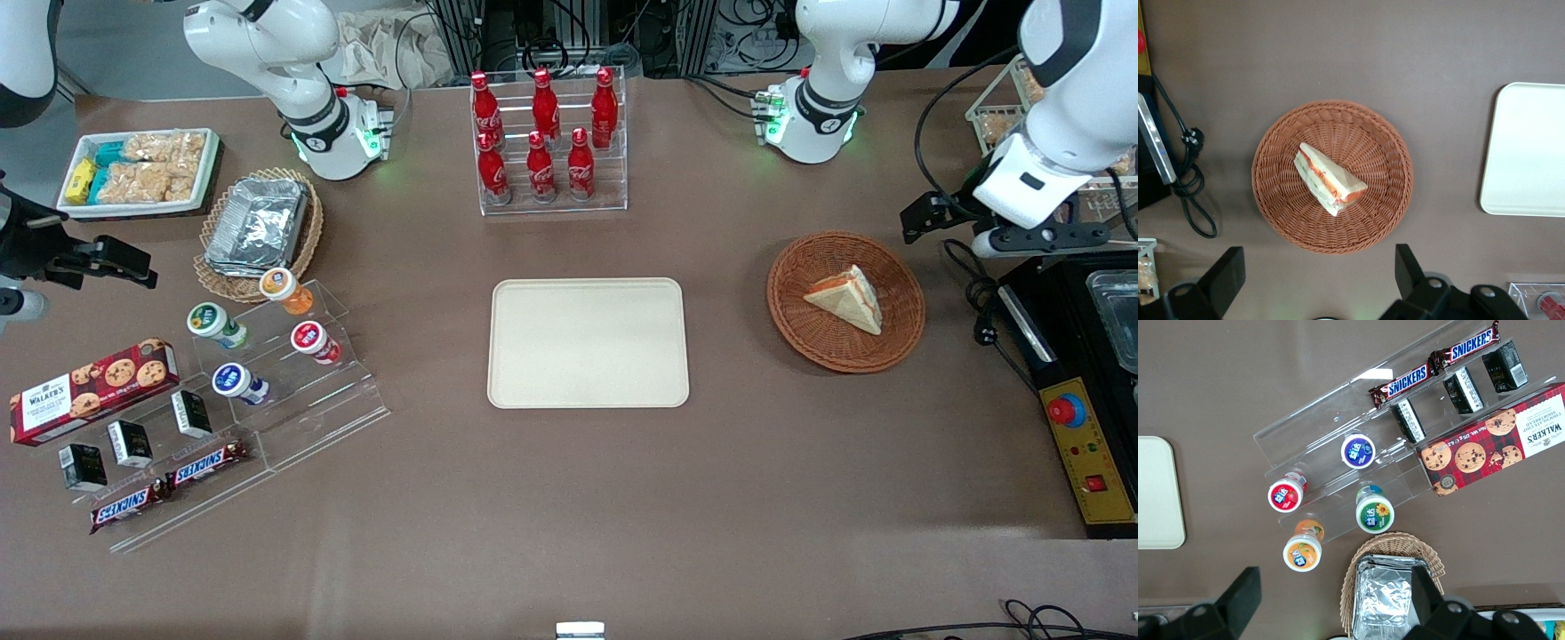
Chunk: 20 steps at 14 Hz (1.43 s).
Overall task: Place sandwich from basket to tray
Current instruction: 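Lower the open left gripper around the wrapped triangular sandwich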
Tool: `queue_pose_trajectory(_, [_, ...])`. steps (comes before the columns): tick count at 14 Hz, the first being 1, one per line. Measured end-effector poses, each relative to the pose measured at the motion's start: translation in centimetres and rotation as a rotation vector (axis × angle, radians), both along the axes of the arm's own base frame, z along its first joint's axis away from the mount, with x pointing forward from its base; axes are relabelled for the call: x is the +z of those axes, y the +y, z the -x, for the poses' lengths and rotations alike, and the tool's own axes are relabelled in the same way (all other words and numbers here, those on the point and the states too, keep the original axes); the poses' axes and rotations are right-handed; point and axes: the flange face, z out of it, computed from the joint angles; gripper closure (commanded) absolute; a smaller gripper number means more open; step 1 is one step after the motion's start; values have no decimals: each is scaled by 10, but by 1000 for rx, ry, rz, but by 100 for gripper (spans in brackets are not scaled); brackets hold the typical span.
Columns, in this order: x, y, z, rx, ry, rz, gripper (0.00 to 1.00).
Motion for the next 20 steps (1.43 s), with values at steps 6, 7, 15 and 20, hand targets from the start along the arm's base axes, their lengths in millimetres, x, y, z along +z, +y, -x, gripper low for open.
queue_pose_trajectory(6, [-37,3,12,53,19,-3,0])
queue_pose_trajectory(7, [-44,3,13,62,19,-3,0])
queue_pose_trajectory(15, [-117,5,31,176,16,-8,0])
queue_pose_trajectory(20, [-158,5,40,410,41,-7,0])
